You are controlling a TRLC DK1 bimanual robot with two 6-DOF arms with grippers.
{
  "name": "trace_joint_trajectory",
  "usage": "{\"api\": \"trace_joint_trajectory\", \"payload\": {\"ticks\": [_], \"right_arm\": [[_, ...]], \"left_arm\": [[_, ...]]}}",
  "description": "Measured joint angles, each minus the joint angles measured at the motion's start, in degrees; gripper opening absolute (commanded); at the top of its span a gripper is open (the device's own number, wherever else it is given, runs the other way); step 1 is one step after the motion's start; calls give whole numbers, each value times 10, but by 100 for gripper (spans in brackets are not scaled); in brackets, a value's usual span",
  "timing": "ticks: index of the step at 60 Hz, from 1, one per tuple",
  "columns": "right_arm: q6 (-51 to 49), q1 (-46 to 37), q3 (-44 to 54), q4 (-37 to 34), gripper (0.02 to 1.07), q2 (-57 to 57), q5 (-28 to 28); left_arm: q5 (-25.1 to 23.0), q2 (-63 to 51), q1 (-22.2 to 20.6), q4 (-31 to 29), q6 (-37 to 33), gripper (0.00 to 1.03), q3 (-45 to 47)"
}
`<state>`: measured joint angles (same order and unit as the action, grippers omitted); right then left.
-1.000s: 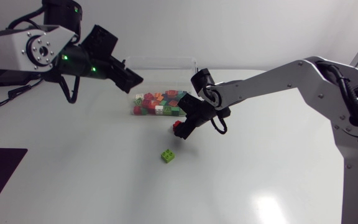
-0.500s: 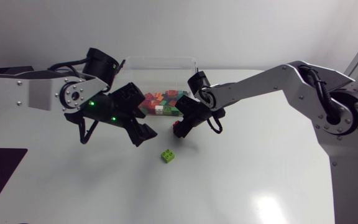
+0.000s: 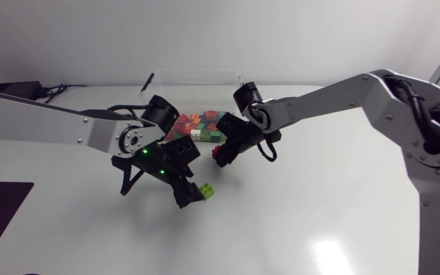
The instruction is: Place the duplo bricks in the container
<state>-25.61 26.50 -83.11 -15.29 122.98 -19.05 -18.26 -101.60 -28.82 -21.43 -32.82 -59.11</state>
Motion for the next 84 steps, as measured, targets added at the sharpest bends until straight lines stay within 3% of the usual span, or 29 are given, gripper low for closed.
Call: {"api": "trace_joint_trajectory", "payload": {"ticks": [12, 18, 21, 25, 28, 36, 61, 76, 84], "right_arm": [[0, -7, 44, 0, 26, -94, 0], [0, -11, 67, 0, 26, -142, 0], [0, -14, 78, 0, 26, -164, 0], [1, -18, 92, 0, 26, -201, 0], [1, -20, 97, -1, 26, -224, 0], [3, -26, 99, -11, 26, -272, -2], [20, -35, 91, -30, 26, -320, -2], [27, -46, 73, -30, 26, -321, -5], [27, -49, 72, -30, 26, -322, -7]], "left_arm": [[27, -39, -31, -2, 13, 90, -21], [40, -53, -38, -2, 24, 82, -34], [51, -60, -43, -2, 32, 73, -42], [64, -69, -47, -1, 43, 51, -49], [75, -75, -51, -2, 49, 41, -52], [98, -89, -56, -1, 61, 39, -55], [102, -91, -57, -12, 63, 37, -56], [102, -21, -48, -29, 58, 37, -38], [103, 30, -19, -41, 45, 37, -17]]}}
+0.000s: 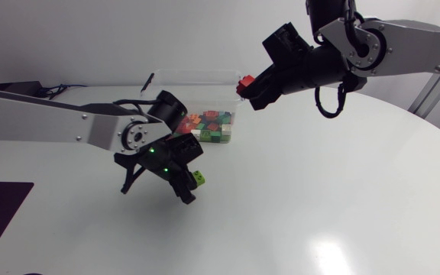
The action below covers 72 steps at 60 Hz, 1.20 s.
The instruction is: Place the duplo bricks in the container
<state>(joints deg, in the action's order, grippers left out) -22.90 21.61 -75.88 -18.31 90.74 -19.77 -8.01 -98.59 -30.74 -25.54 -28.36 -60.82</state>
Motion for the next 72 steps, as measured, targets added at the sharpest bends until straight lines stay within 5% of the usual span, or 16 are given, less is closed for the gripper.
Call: {"api": "trace_joint_trajectory", "payload": {"ticks": [29, 68, 72], "right_arm": [[33, -3, -80, 24, 26, 33, -1], [65, 24, -246, 48, 27, 246, 6], [65, 23, -265, 48, 46, 269, 11]], "left_arm": [[-14, 89, 93, 10, -14, 37, -119], [-68, -79, 186, 156, 48, 37, -278], [-68, -92, 188, 169, 49, 38, -287]]}}
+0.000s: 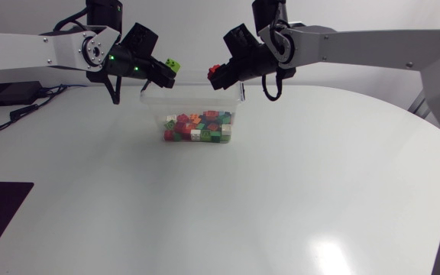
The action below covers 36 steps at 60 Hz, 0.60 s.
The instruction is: Place the duplo bricks in the container
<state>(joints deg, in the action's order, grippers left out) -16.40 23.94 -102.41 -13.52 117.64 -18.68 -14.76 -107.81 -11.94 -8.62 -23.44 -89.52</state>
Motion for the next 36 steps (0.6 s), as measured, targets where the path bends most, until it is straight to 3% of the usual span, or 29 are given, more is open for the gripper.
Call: {"api": "trace_joint_trajectory", "payload": {"ticks": [2, 8, 10, 12, 13, 16, 36], "right_arm": [[0, 0, -10, 0, 61, 12, 3], [2, 0, -22, -3, 63, 31, 10], [2, 0, -23, -4, 72, 35, 10], [2, 0, -24, -4, 86, 37, 12], [2, 0, -24, -4, 92, 38, 13], [2, 0, -25, -4, 101, 38, 16], [-1, 0, 11, -2, 102, -2, 37]], "left_arm": [[0, -6, 2, 11, 2, 39, -3], [0, -30, 7, 32, 12, 40, -25], [0, -40, 8, 34, 14, 43, -36], [0, -53, 10, 34, 18, 59, -51], [1, -58, 11, 35, 19, 72, -58], [10, -77, 11, 36, 24, 98, -74], [22, -63, 23, 69, 25, 99, -38]]}}
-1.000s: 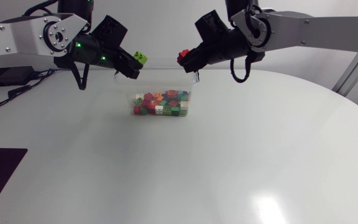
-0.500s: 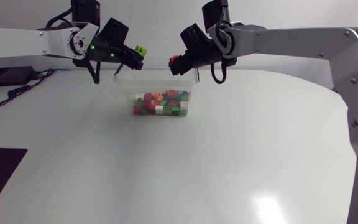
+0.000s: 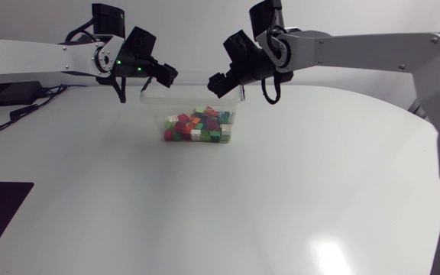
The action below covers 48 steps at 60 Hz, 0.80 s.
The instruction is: Place the duplo bricks in the container
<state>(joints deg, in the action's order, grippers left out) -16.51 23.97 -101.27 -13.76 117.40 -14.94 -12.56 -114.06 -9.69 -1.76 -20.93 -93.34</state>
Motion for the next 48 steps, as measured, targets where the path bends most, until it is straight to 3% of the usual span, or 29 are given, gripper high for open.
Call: {"api": "trace_joint_trajectory", "payload": {"ticks": [48], "right_arm": [[-19, -41, 346, 133, 102, -391, 181]], "left_arm": [[11, 387, 75, 55, 0, 99, 323]]}}
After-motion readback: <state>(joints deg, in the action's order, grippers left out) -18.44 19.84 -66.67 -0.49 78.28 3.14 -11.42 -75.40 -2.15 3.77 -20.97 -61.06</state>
